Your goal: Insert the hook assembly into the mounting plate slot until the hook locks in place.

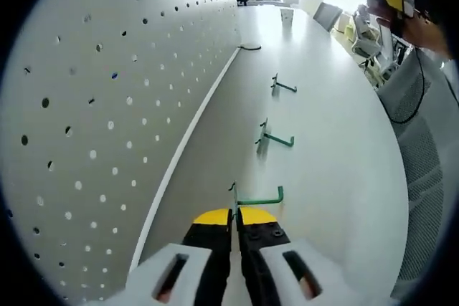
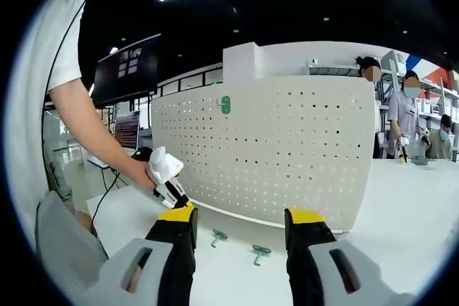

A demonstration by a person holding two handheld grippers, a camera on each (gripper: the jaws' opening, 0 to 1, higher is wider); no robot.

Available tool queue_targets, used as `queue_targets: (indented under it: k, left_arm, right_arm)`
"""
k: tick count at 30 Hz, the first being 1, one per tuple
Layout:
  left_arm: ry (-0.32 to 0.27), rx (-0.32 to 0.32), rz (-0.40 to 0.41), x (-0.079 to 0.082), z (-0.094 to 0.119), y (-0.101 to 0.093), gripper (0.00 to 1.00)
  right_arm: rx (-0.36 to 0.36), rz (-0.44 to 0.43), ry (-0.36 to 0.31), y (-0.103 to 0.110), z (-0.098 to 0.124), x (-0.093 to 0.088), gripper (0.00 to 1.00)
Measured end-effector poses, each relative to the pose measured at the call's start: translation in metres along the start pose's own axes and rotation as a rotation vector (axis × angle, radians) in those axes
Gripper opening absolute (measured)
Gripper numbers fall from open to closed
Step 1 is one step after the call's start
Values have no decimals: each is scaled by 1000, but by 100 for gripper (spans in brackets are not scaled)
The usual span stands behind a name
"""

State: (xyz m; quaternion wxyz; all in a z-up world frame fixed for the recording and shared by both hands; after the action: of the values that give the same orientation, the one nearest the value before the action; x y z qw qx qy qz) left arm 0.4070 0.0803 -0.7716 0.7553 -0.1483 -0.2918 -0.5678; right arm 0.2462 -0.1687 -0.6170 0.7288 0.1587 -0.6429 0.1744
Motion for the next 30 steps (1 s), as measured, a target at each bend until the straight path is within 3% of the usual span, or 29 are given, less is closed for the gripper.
queue_targets:
  k: [30]
  left_arm:
    - [-264,47,114,54,28,-12,2]
  right_arm:
    - [15,-8,-43,4,-5,21,47]
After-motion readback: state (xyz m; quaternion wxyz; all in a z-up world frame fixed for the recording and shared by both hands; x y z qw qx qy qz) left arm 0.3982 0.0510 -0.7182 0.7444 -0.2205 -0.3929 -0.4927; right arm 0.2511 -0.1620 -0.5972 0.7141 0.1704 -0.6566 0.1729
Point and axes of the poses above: the point that each gripper's makers call its tool centre point, and the gripper's own axes: z roughly backward along the fingers, y roughly to its left, x roughly out of its top, the point moved 4 cm from there along z, roughly backward along the fingers
